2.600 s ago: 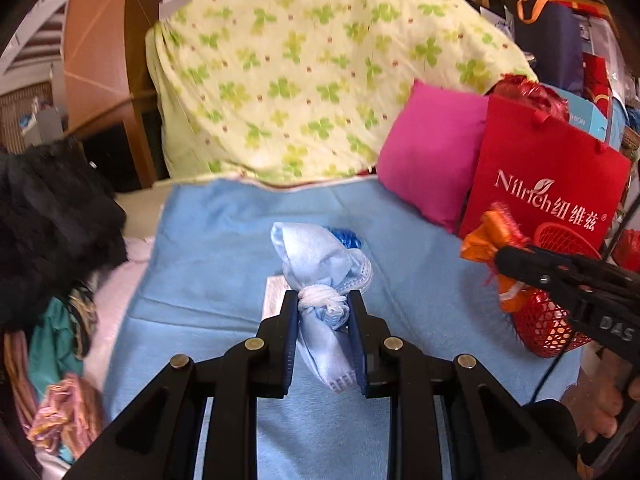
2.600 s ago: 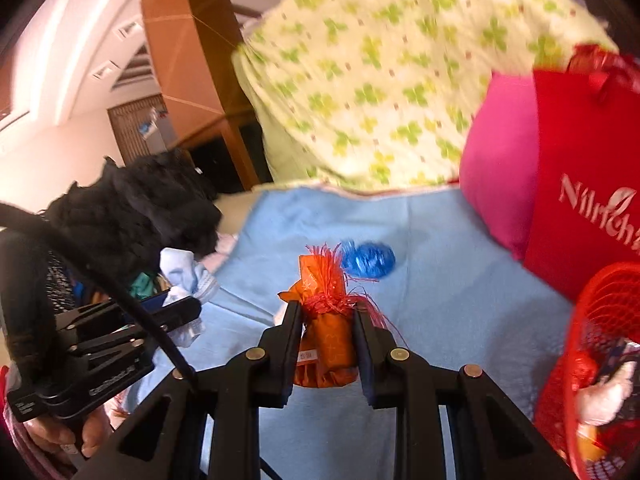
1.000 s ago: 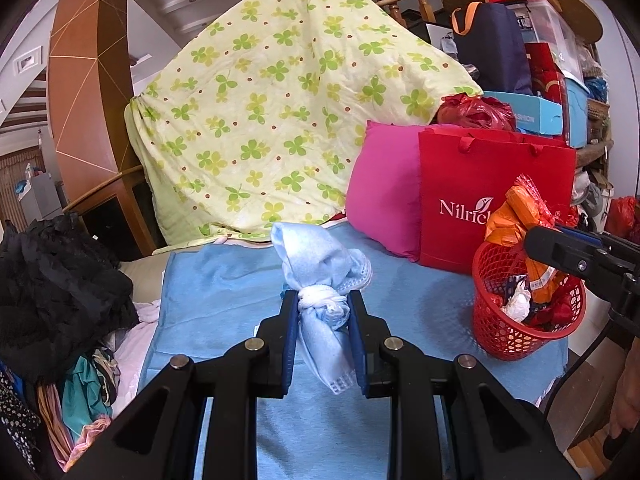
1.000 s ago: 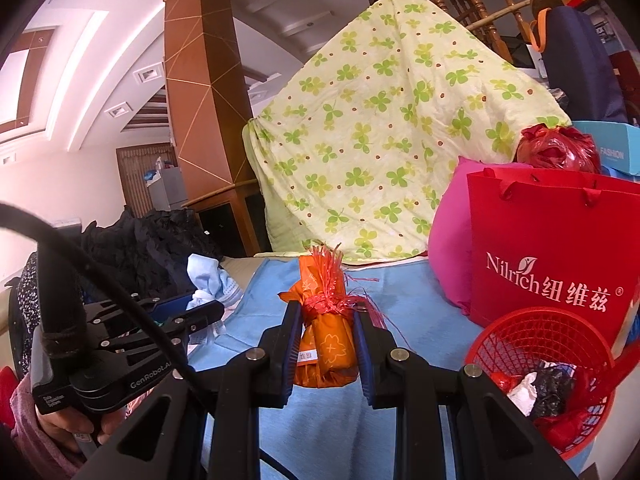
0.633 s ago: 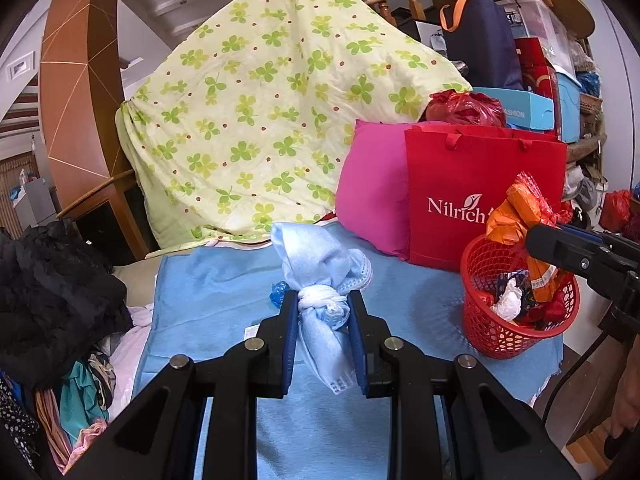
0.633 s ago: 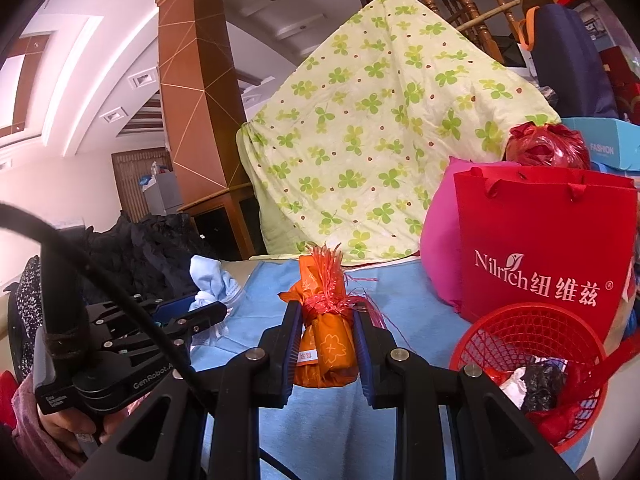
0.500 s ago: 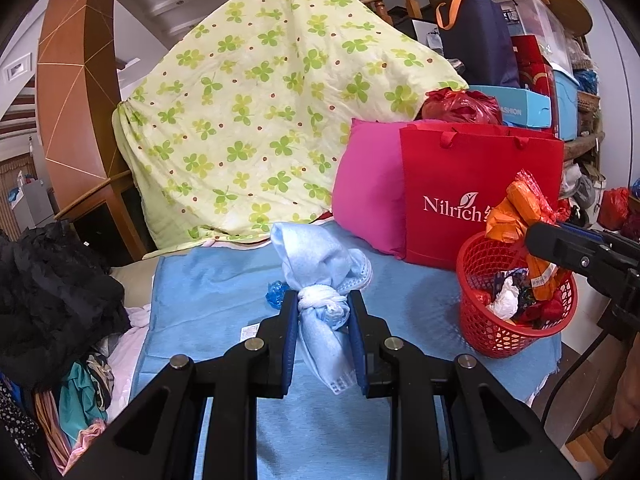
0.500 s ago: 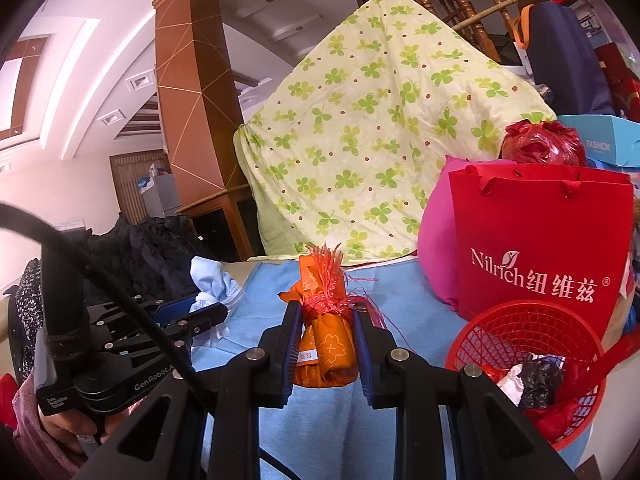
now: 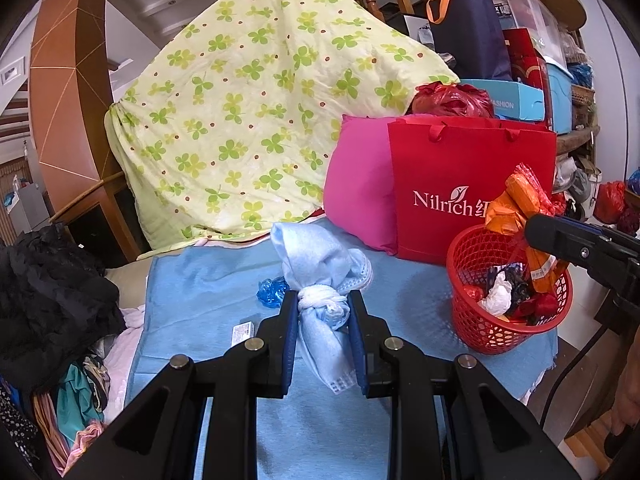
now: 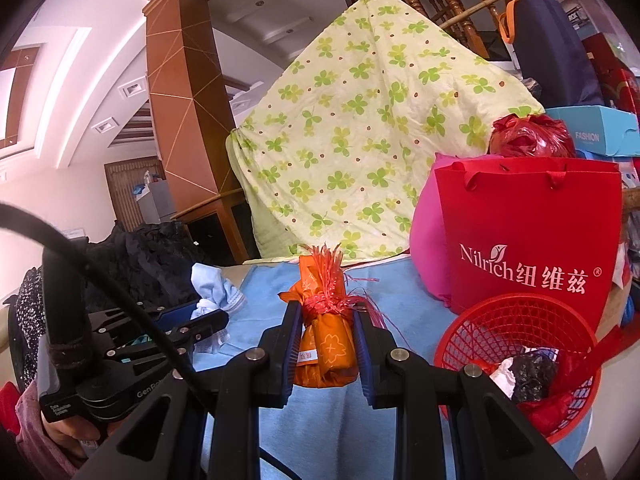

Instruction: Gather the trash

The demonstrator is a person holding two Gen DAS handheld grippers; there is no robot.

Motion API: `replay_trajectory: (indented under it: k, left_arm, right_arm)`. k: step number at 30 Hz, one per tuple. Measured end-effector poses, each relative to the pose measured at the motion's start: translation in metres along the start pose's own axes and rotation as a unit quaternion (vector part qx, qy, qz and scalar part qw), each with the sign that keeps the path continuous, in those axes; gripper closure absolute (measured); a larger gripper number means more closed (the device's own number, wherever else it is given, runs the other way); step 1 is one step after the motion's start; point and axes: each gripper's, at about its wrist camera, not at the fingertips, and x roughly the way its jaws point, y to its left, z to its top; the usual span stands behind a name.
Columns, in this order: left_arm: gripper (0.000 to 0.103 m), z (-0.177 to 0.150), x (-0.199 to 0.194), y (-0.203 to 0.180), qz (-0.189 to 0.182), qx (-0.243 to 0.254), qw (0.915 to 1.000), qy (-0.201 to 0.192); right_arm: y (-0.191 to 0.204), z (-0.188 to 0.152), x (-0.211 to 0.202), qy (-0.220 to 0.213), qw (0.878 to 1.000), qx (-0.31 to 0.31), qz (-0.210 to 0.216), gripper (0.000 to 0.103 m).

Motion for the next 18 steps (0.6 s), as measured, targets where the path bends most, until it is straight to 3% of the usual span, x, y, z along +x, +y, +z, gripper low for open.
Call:
replay_trajectory:
  k: [18]
  left_arm:
    - [0.077,-0.001,0.007,-0.011,-0.007,0.013,0.9998,0.010]
  right_arm:
    - [-0.012,-0.003,-0.006,-0.001,1.000,0.020,-0.005,0.076]
